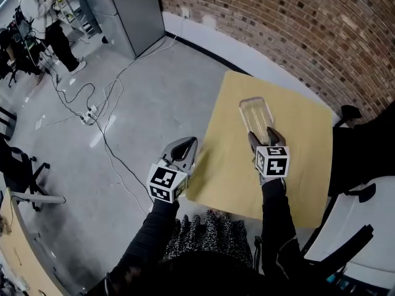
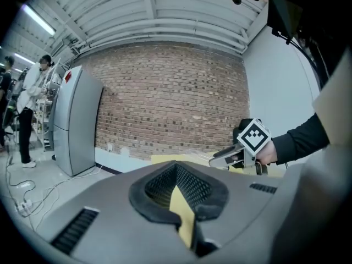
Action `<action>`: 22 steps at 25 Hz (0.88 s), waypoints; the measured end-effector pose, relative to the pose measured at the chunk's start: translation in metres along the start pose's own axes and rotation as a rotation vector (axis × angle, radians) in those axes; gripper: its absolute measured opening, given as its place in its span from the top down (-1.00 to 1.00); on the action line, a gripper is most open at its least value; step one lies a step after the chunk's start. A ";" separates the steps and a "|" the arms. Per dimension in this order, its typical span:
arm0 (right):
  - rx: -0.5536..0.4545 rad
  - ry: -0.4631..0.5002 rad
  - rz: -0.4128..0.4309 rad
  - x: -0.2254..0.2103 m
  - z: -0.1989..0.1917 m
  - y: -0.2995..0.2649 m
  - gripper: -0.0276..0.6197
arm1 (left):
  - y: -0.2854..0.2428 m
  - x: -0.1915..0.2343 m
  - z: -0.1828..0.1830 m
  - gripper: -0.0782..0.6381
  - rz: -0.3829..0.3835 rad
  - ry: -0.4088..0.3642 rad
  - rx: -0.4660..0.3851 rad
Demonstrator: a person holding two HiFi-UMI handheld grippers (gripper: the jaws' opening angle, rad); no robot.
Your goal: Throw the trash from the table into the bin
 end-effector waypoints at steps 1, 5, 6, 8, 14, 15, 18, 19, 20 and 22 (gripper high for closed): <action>-0.003 0.004 0.007 0.013 0.003 -0.001 0.02 | 0.007 0.007 0.000 0.77 0.005 0.001 -0.003; -0.011 0.029 0.049 0.067 0.012 -0.008 0.02 | 0.035 0.035 -0.001 0.77 0.021 0.001 -0.015; -0.014 0.034 0.058 0.081 0.013 -0.009 0.02 | 0.042 0.041 -0.002 0.77 0.024 0.000 -0.015; -0.022 0.036 0.071 0.107 0.015 -0.011 0.02 | 0.059 0.055 -0.006 0.77 0.031 -0.001 -0.014; -0.051 0.018 0.103 0.192 0.015 -0.015 0.02 | 0.107 0.097 -0.017 0.77 0.043 -0.002 -0.017; -0.057 0.013 0.109 0.206 0.014 -0.016 0.02 | 0.114 0.103 -0.019 0.77 0.043 -0.004 -0.019; -0.070 -0.015 0.134 0.247 0.009 -0.016 0.02 | 0.137 0.118 -0.029 0.77 0.048 0.000 -0.020; -0.071 -0.022 0.140 0.260 0.006 -0.017 0.02 | 0.145 0.122 -0.032 0.77 0.049 0.003 -0.020; -0.073 -0.027 0.144 0.272 0.005 -0.017 0.02 | 0.151 0.126 -0.035 0.77 0.048 0.004 -0.019; -0.077 -0.030 0.151 0.295 0.002 -0.019 0.02 | 0.164 0.134 -0.041 0.77 0.042 0.003 -0.013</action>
Point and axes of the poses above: the fingertips, and each gripper's own axes: y backward along the fingers, x to its left, z out of its top, the point moved 5 cm from there along y, backward along the fingers, and after that the axes turned 6 degrees about -y, right-handed, at the moved point
